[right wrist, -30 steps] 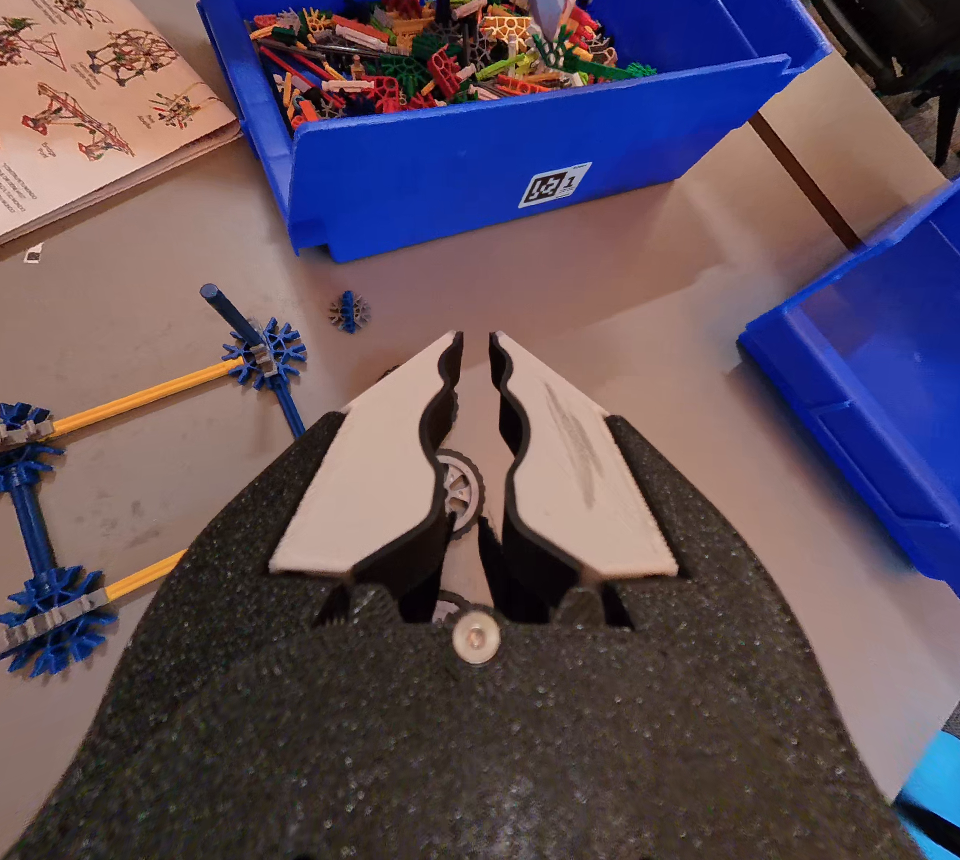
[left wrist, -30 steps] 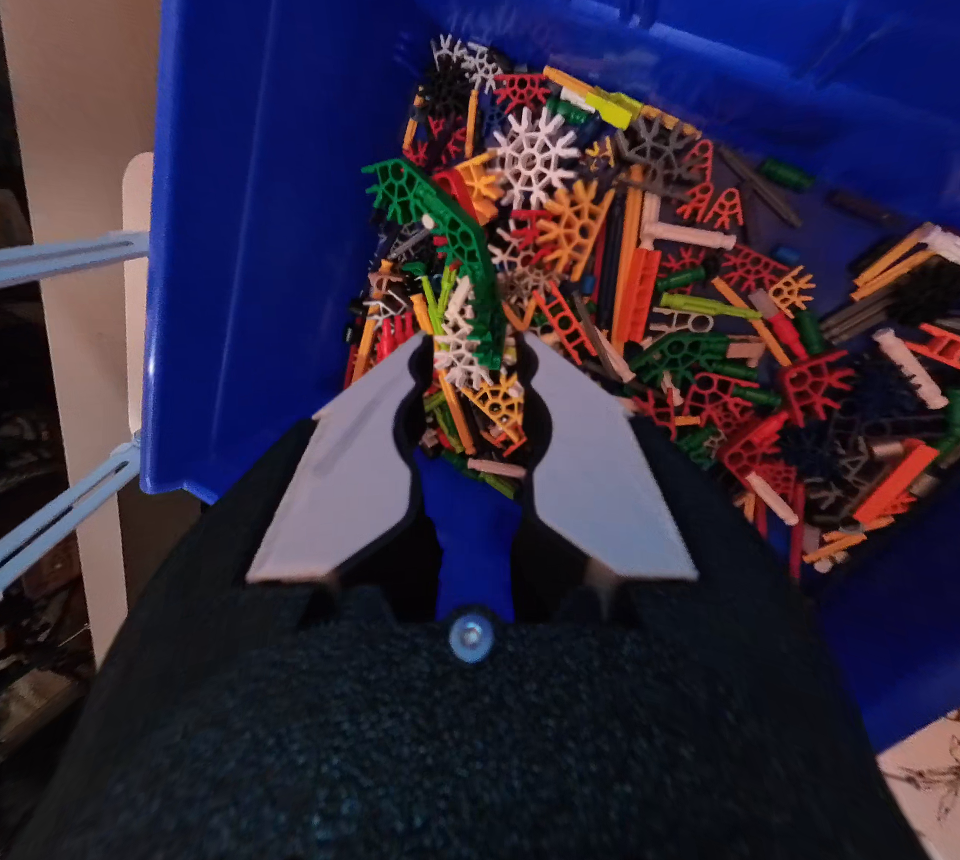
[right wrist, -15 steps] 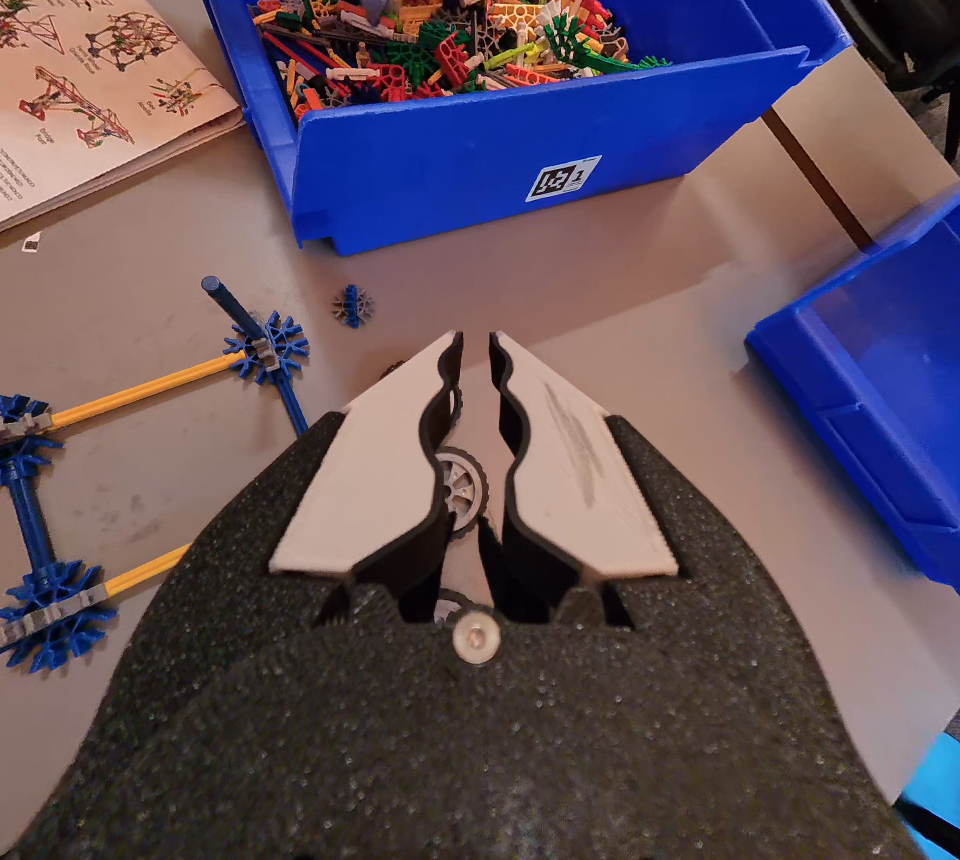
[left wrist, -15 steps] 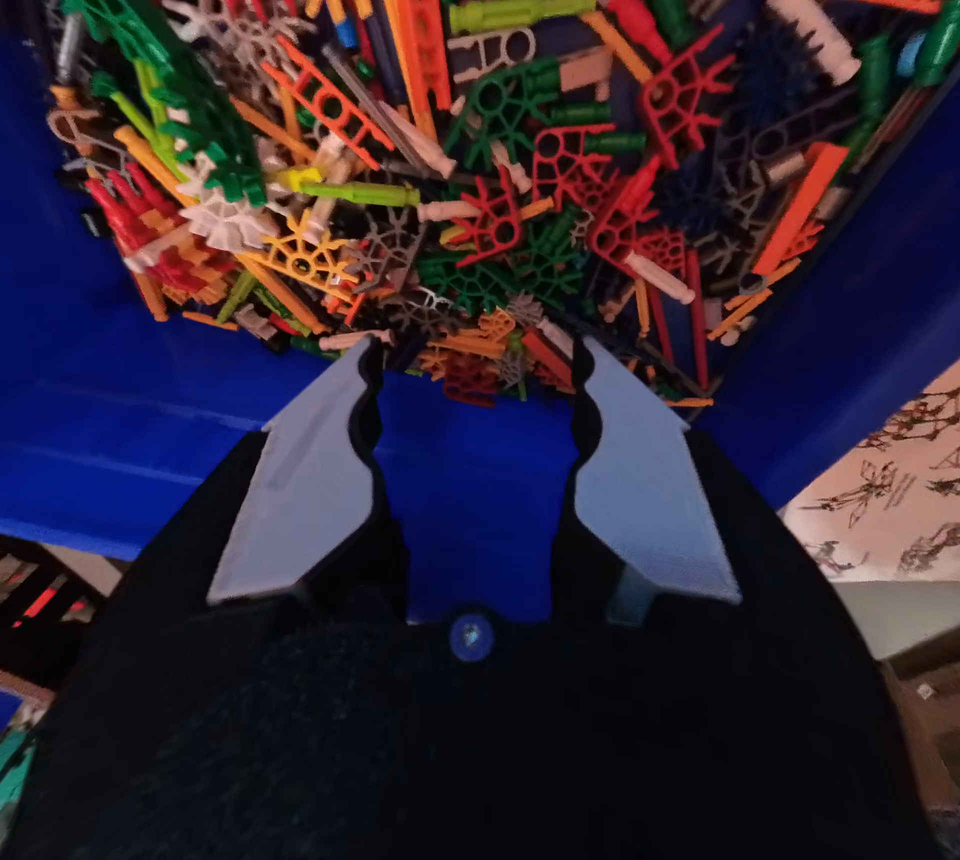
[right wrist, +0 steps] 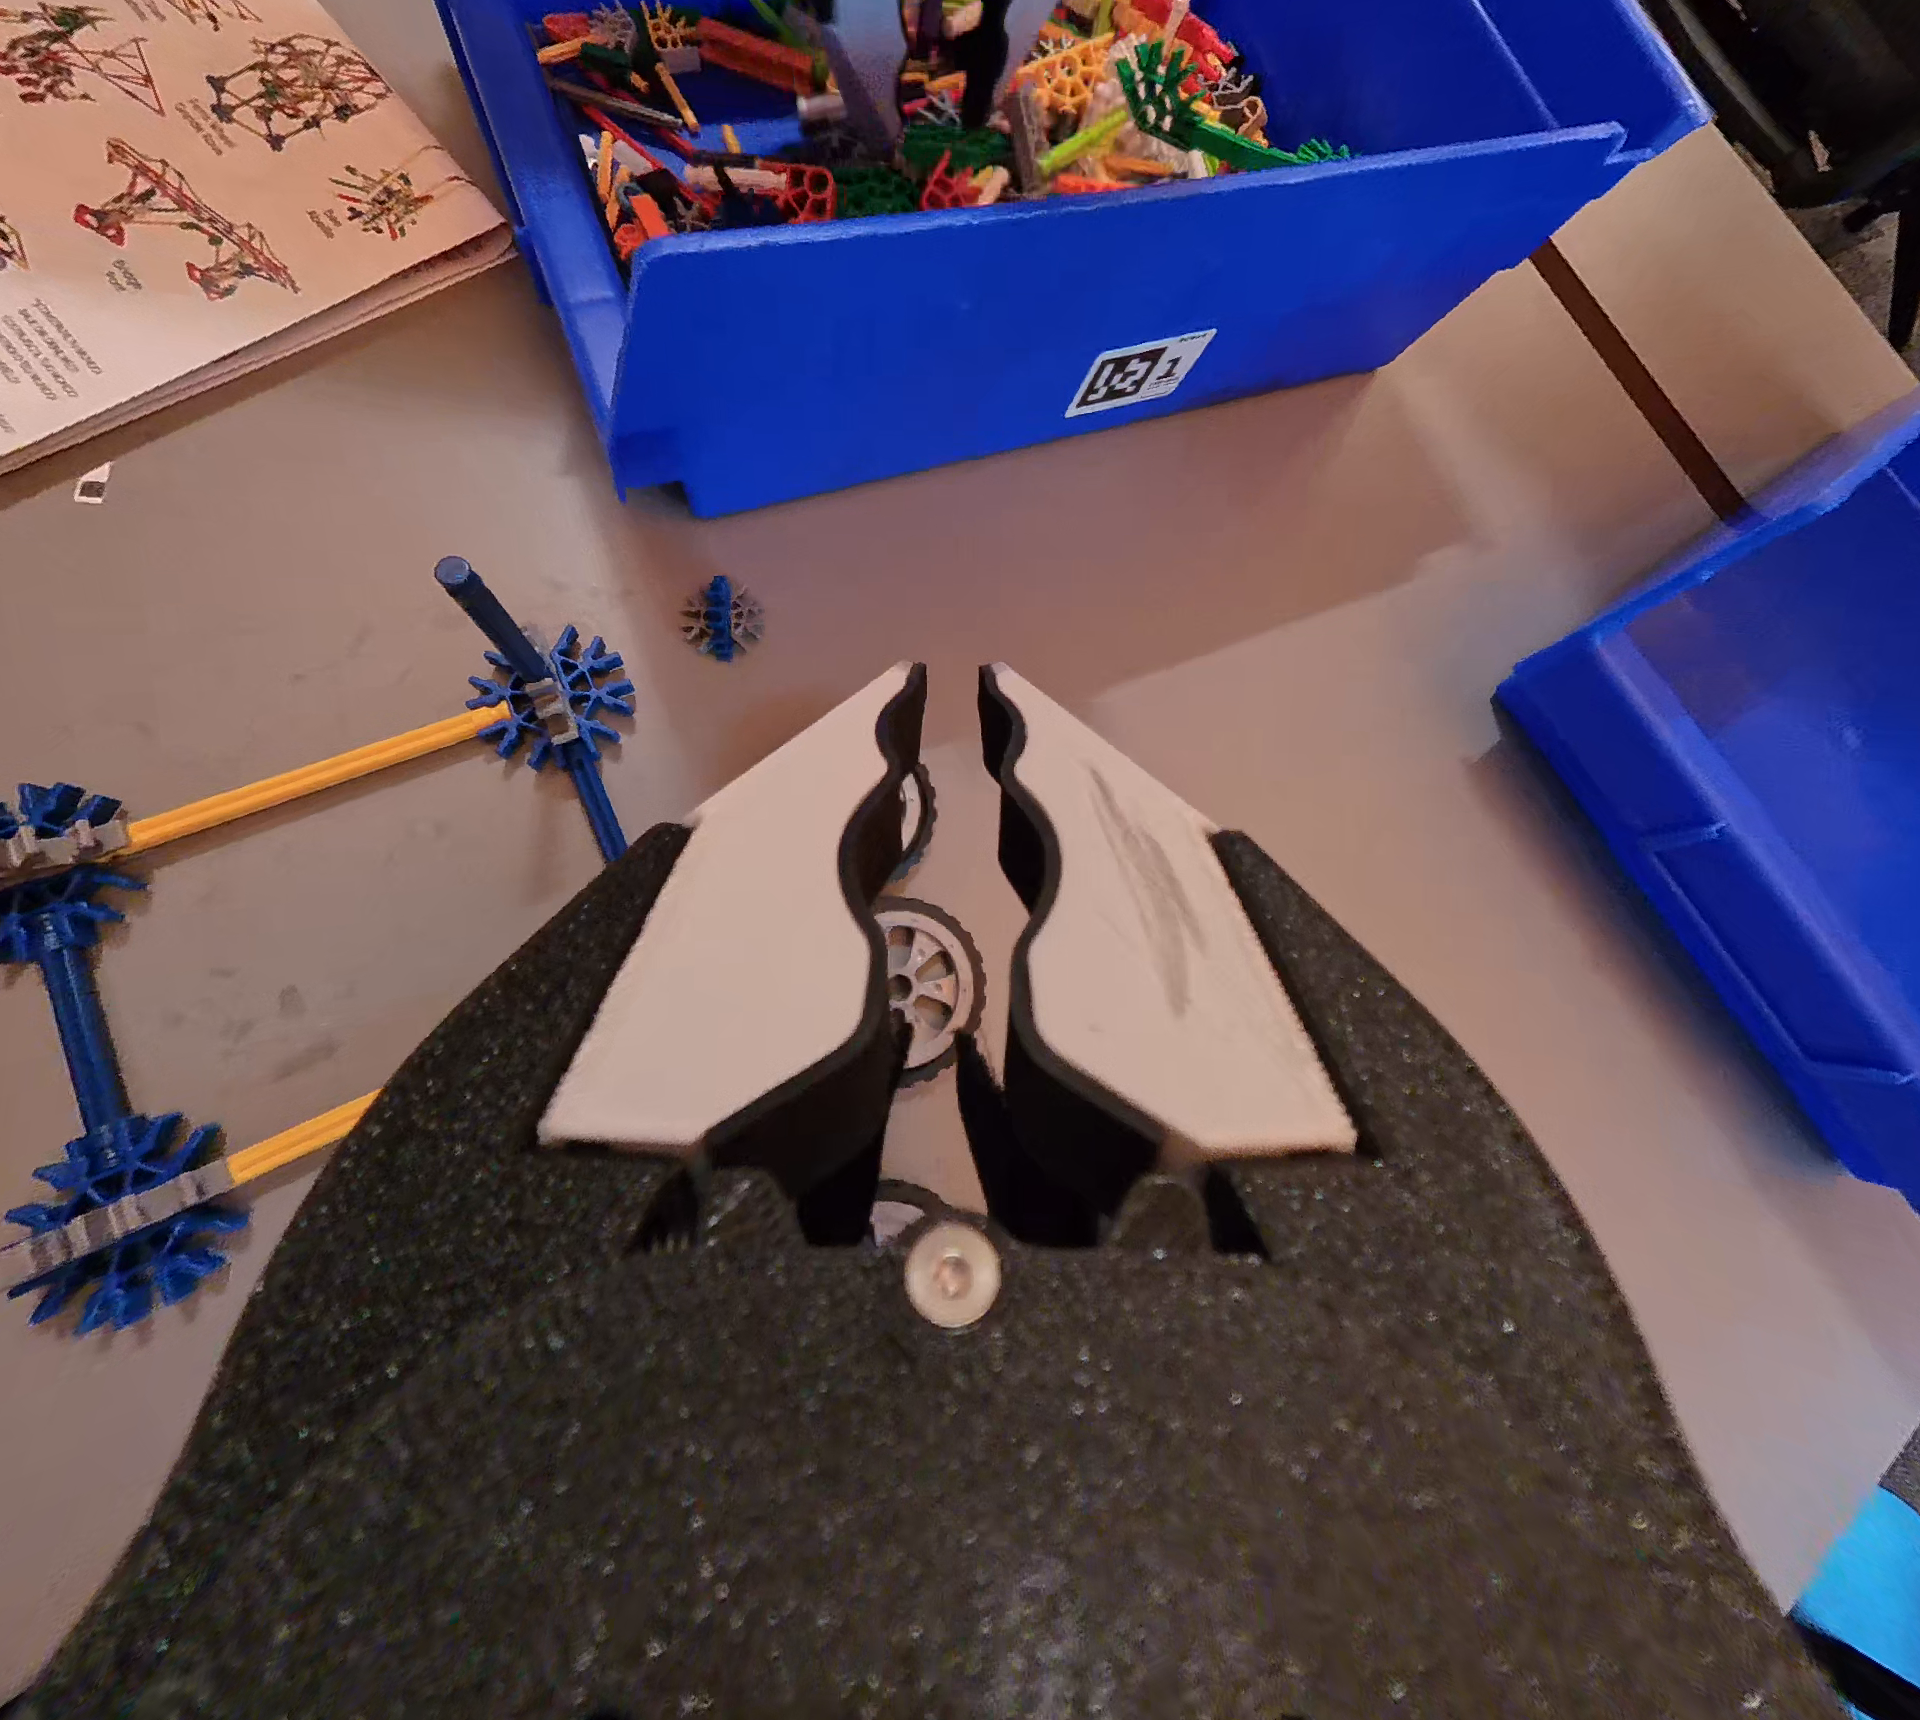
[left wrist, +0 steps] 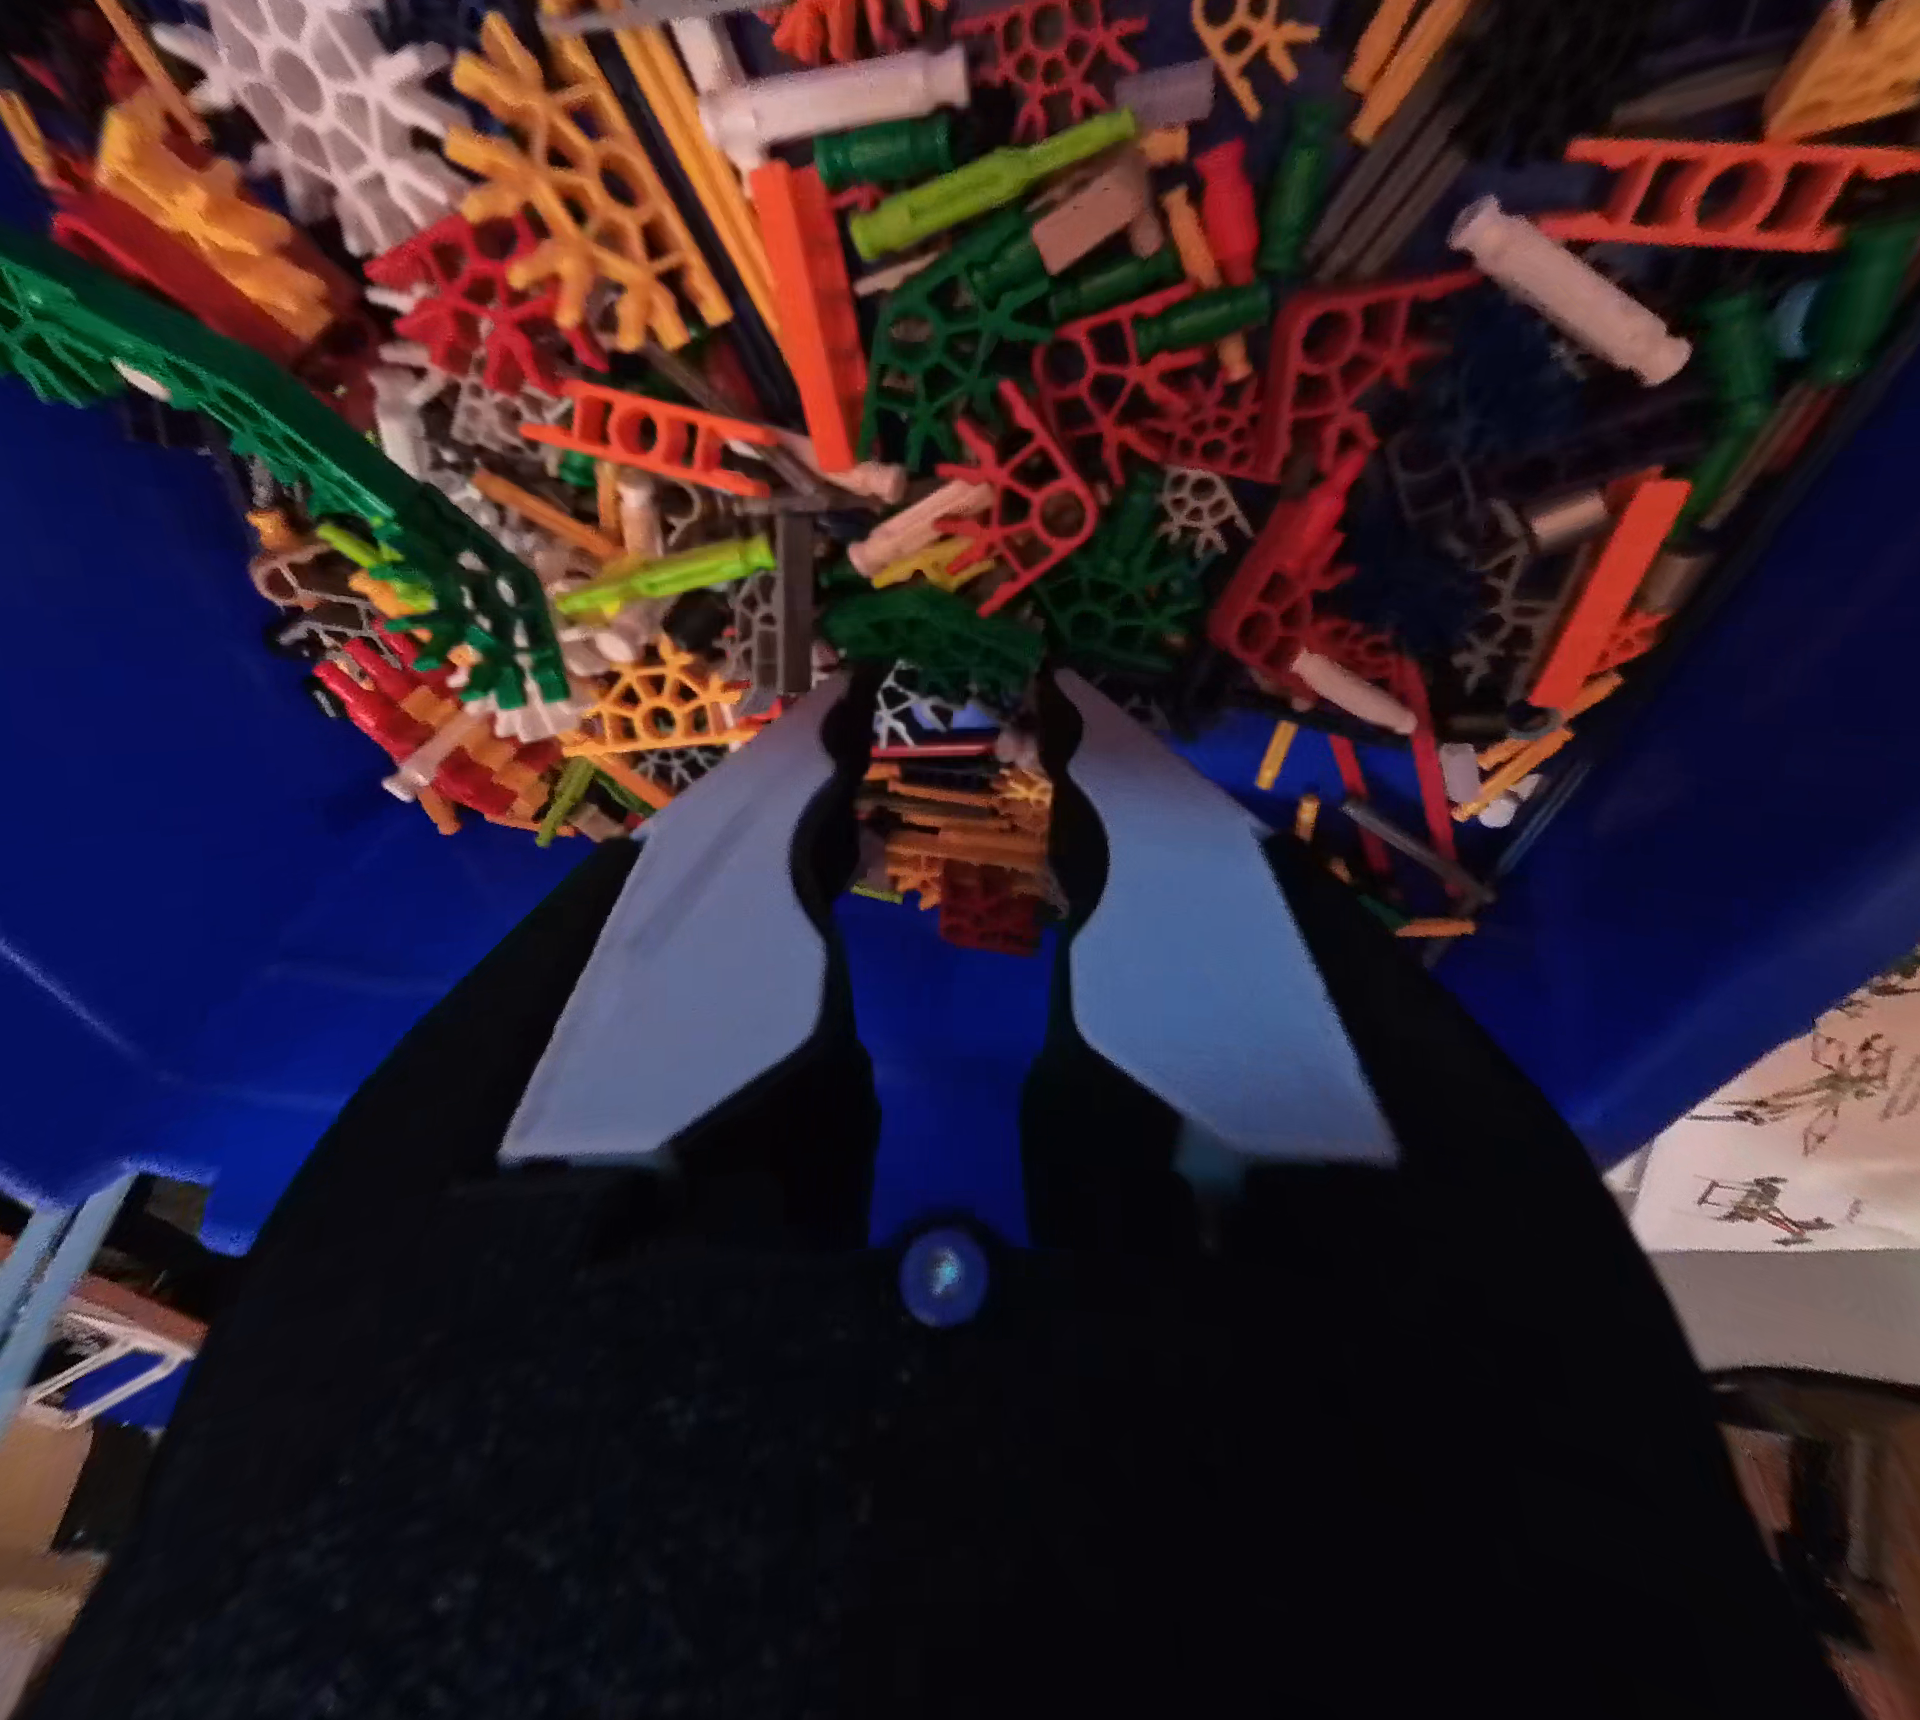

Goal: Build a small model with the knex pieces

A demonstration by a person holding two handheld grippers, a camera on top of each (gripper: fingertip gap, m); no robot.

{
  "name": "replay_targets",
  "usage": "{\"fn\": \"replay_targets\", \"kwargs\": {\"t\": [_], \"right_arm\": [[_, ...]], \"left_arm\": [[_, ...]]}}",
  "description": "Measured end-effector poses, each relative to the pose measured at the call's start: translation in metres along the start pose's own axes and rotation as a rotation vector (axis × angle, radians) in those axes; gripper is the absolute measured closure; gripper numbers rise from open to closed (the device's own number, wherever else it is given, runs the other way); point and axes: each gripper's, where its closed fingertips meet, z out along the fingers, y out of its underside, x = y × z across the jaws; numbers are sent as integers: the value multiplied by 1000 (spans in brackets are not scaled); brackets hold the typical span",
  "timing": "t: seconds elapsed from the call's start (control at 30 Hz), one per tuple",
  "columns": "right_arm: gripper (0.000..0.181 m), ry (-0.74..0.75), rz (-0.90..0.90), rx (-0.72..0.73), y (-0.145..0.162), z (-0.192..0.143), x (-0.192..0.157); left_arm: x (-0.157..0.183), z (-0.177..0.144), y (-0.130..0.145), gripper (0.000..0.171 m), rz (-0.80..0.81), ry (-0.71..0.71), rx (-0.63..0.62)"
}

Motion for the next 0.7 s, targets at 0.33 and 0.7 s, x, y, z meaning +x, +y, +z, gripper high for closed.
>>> {"fn": "replay_targets", "kwargs": {"t": [0.33,0.7], "right_arm": [[172,-3,-2,8,-2,-2,-1],[171,-3,-6,11,-3,-2,-2]], "left_arm": [[-39,-46,-36,137,-118,-71,301],[-67,-76,4,125,-251,-163,323]]}}
